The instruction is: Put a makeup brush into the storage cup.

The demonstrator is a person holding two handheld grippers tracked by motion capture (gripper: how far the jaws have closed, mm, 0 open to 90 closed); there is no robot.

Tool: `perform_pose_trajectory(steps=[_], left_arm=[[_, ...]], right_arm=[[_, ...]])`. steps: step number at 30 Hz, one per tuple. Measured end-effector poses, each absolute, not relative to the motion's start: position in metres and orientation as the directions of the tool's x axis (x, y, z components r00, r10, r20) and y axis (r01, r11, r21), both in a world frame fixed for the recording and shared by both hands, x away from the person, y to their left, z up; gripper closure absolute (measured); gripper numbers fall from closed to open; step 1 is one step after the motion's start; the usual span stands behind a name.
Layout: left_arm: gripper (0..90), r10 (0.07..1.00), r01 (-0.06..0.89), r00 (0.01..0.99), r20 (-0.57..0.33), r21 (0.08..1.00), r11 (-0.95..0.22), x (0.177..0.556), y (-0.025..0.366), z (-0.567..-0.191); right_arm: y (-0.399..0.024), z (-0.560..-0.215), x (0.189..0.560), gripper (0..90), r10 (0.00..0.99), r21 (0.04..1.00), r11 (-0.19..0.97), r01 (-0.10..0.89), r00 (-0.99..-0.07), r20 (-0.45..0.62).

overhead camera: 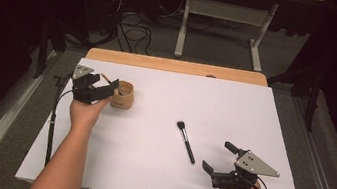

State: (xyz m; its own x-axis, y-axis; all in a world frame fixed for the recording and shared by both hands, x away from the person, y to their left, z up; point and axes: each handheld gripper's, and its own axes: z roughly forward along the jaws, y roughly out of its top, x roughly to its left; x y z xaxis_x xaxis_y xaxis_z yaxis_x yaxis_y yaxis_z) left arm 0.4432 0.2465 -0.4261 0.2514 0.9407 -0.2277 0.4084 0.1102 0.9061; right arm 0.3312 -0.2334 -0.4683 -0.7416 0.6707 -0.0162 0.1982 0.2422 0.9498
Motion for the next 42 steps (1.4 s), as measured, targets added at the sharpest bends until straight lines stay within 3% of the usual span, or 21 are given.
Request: perform_pose_trajectory(steps=[19,42], left_arm=[[7.4,0.941,0.382,0.279,-0.193,0.921,0.076,0.418,0.241,-0.424],[5.2,0.910,0.381,0.362,-0.201,0.923,0.053,0.369,0.232,-0.434]], right_arm=[[-0.235,-0.467,0.332,0.7,0.673,0.950,0.240,0.198,-0.739,-0.016],[-0.236,-0.467,0.333,0.5,0.679,0.949,0.250,0.192,-0.733,-0.031]])
